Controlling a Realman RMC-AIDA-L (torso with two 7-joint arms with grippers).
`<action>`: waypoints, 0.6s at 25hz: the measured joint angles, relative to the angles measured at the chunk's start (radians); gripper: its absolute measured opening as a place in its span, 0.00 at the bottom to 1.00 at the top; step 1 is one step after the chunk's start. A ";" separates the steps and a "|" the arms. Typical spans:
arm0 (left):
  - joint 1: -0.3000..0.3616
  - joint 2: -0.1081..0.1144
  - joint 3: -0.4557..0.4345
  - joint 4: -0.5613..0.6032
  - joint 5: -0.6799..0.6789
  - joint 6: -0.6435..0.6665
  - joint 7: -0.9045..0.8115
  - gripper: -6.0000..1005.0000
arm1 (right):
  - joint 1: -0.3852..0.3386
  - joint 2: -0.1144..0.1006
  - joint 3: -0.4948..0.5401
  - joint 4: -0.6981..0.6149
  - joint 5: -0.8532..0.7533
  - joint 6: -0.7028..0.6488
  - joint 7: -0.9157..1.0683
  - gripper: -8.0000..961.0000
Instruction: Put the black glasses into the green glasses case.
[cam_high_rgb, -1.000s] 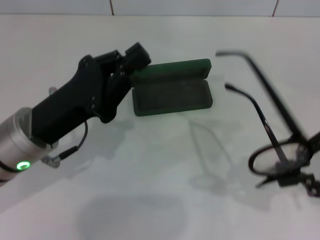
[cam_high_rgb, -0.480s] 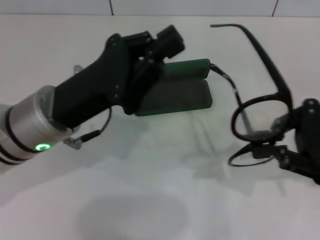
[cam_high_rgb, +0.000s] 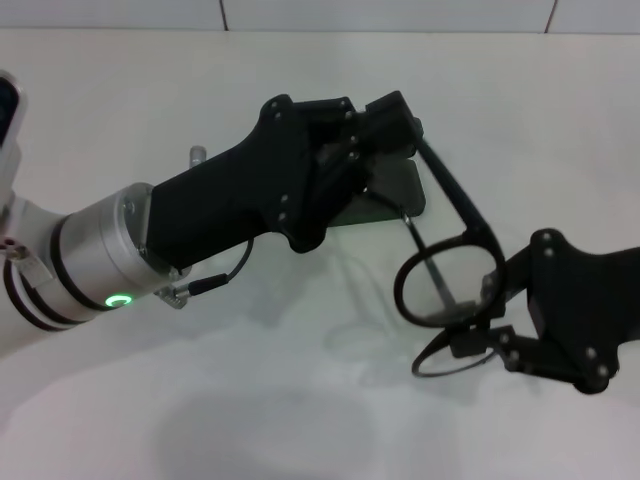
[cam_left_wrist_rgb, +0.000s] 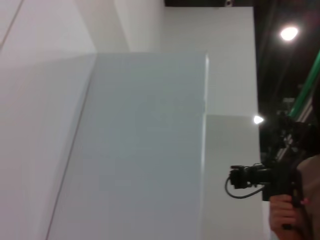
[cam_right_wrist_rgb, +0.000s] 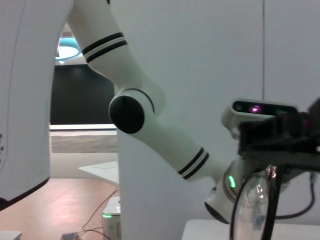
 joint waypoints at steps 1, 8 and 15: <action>0.000 0.000 0.000 -0.006 -0.002 -0.004 0.000 0.05 | 0.000 0.000 -0.009 0.000 0.002 0.000 0.000 0.13; -0.003 0.000 0.001 -0.028 0.010 -0.029 -0.003 0.05 | -0.002 0.003 -0.036 0.002 0.008 -0.011 0.001 0.12; -0.024 0.002 0.013 -0.036 0.088 -0.052 -0.002 0.05 | 0.001 0.003 -0.037 -0.001 0.020 -0.022 0.001 0.12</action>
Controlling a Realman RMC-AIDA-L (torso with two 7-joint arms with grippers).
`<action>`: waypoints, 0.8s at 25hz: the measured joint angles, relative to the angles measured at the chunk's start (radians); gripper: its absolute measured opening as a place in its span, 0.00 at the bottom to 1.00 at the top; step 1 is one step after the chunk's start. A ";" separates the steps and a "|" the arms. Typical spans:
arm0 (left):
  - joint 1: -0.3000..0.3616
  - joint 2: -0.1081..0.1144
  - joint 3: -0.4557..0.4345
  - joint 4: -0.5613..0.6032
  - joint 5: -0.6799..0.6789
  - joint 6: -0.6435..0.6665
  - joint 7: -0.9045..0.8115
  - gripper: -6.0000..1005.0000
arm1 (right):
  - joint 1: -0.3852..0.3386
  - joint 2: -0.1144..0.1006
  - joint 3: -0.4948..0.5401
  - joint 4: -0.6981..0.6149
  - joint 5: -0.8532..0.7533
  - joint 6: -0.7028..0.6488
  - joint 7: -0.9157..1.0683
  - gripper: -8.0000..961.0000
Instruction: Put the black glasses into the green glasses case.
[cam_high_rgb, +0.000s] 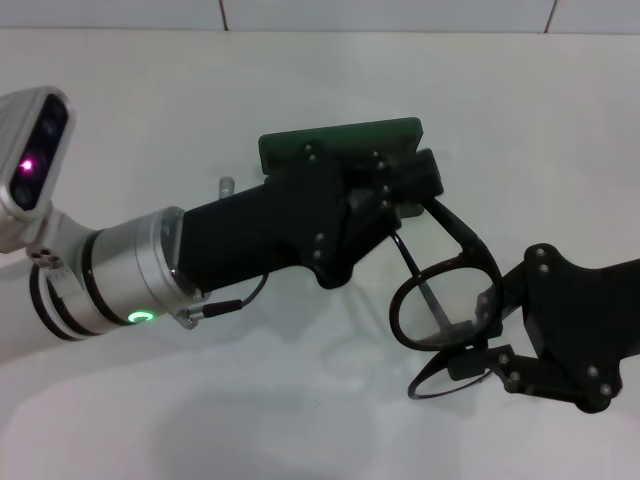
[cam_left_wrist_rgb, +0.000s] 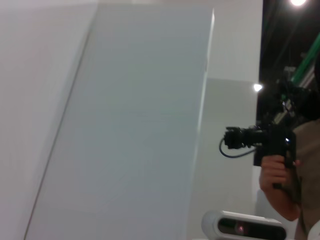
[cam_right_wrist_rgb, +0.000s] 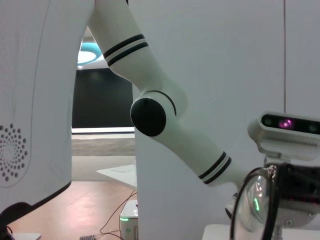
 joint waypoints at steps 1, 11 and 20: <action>-0.002 0.001 0.000 0.000 0.007 0.000 -0.002 0.05 | 0.000 0.000 0.001 0.001 0.001 -0.002 0.000 0.12; -0.031 0.006 -0.001 0.010 0.074 0.020 -0.012 0.05 | -0.005 -0.002 0.007 0.004 0.002 -0.001 0.001 0.13; -0.056 0.005 0.001 0.011 0.124 0.039 -0.012 0.05 | -0.009 -0.003 0.007 0.004 0.002 -0.002 0.000 0.13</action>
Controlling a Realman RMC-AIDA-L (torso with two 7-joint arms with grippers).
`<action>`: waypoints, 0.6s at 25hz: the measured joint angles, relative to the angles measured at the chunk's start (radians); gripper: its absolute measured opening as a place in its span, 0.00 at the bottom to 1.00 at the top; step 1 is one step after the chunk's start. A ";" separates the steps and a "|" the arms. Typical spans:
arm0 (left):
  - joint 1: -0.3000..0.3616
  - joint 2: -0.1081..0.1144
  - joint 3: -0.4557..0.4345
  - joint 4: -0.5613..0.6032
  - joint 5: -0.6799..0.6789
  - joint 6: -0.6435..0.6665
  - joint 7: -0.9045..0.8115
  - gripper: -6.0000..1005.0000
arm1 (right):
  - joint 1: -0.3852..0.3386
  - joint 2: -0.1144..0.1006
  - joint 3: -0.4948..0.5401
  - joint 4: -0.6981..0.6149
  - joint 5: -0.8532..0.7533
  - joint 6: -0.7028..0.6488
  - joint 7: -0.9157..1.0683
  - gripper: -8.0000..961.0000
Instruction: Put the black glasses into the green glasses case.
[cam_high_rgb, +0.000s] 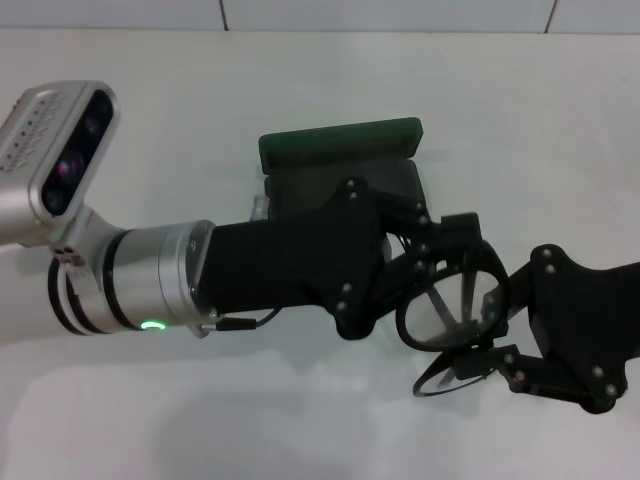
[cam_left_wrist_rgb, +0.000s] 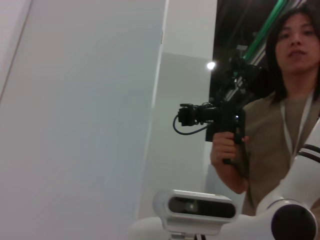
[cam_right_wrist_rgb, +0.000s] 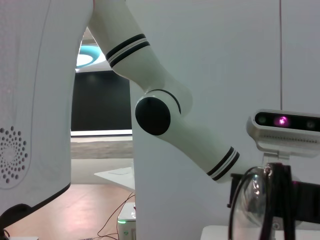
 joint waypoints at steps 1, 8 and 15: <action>0.000 0.000 0.000 0.000 0.003 0.002 0.000 0.05 | 0.000 0.000 0.000 0.000 0.000 0.000 0.000 0.13; 0.010 -0.002 -0.022 -0.011 -0.004 0.008 0.003 0.05 | -0.003 0.000 -0.002 0.001 0.000 -0.001 -0.005 0.13; 0.080 -0.005 -0.103 -0.070 -0.169 -0.007 0.010 0.05 | -0.033 0.001 -0.002 -0.009 0.021 -0.028 -0.028 0.13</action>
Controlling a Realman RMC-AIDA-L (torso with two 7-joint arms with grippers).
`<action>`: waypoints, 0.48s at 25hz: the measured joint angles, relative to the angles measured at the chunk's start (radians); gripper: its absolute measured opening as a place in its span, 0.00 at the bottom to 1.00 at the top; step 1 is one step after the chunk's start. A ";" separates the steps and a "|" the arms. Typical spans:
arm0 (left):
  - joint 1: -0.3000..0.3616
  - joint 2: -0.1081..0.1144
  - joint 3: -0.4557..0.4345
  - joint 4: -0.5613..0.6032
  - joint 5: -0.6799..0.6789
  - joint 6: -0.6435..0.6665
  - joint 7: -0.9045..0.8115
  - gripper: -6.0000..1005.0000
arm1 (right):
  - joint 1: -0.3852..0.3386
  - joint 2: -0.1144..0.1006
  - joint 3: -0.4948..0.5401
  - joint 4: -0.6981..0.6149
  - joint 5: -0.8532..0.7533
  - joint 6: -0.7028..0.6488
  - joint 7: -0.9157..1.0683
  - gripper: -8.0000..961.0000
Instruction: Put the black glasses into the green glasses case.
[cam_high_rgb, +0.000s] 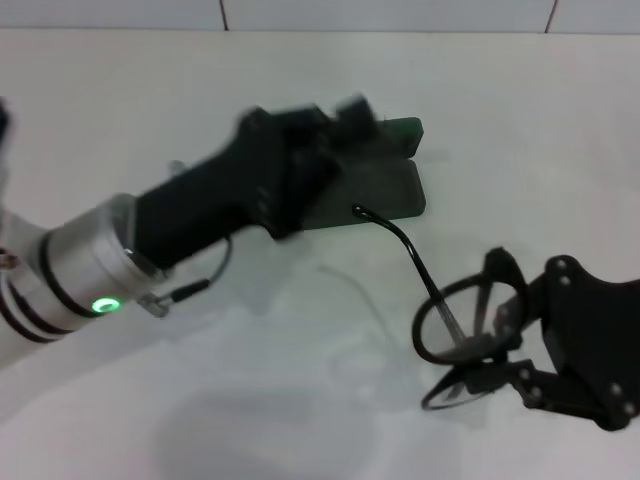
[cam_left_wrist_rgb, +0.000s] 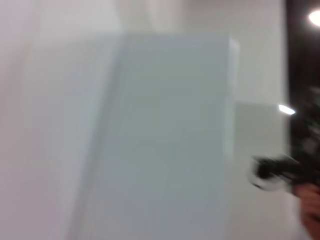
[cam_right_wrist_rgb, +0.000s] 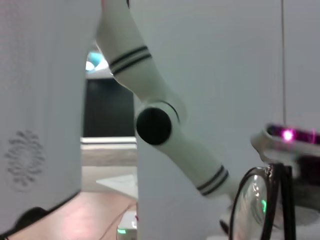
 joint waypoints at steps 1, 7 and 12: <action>0.007 0.000 -0.003 -0.016 -0.036 -0.010 -0.001 0.05 | -0.004 0.000 0.000 -0.001 0.006 -0.012 -0.009 0.13; 0.021 -0.003 -0.004 -0.093 -0.154 -0.115 -0.059 0.05 | -0.010 0.000 0.004 -0.021 0.071 -0.122 -0.041 0.13; -0.008 0.002 0.033 -0.094 -0.095 -0.203 -0.162 0.05 | -0.028 0.000 -0.003 -0.102 0.121 -0.152 -0.045 0.13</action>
